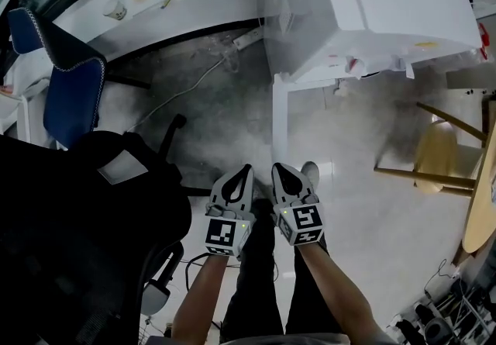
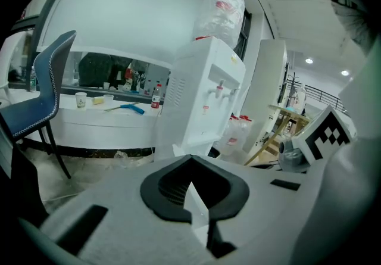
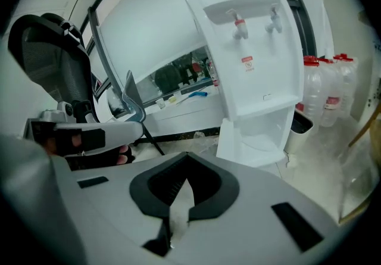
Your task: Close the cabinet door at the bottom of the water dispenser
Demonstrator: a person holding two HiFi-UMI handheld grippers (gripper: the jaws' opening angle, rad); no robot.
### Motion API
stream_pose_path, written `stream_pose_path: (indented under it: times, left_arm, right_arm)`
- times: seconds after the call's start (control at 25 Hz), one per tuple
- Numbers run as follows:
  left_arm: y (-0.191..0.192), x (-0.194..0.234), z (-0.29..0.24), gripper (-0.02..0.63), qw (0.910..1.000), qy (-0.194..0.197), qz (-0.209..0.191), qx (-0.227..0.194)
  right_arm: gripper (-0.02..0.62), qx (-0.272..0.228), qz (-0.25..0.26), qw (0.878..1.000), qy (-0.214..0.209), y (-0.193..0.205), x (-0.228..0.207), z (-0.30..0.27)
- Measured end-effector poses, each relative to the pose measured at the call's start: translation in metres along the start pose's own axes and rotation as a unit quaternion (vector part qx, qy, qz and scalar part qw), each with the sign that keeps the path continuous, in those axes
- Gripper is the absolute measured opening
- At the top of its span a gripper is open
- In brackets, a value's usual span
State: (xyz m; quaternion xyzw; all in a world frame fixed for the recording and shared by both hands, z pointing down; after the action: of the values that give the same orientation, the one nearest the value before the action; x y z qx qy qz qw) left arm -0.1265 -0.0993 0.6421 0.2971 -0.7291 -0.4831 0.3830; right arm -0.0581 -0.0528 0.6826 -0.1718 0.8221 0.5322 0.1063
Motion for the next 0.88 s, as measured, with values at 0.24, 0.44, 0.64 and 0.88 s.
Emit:
stream_pose_path:
  times: [0.24,0.44,0.64,0.88]
  left_arm:
    - [0.027,0.008,-0.002,0.005,0.9998,0.006,-0.006,0.015]
    - [0.049,0.012,-0.002,0.005,0.9990,0.023,-0.024,0.030]
    - [0.063,0.018,-0.004,0.005,0.9984,0.024,-0.026,0.044]
    - [0.068,0.019,-0.009,0.005,0.9979,0.031,-0.030,0.050]
  right_arm:
    - [0.008,0.042,-0.005,0.999,0.004,0.040,-0.006,-0.026]
    - [0.008,0.079,-0.014,0.997,0.020,0.070,-0.011,-0.038]
    - [0.008,0.104,-0.021,0.994,0.036,0.090,-0.018,-0.047]
    - [0.006,0.120,-0.031,0.991,0.051,0.099,-0.030,-0.051]
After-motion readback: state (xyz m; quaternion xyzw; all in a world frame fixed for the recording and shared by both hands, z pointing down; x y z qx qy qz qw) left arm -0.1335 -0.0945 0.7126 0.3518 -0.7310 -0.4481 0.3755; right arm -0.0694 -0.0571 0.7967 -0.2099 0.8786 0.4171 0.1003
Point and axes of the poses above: the fingertips, and each gripper's own axes: z backward along the fingers, x to its left, y out of its underside, the point moved 2 cm from there along z, backward along the fingers, and after that the axes turned 13 degrees about -x, right-handed, at the moved point
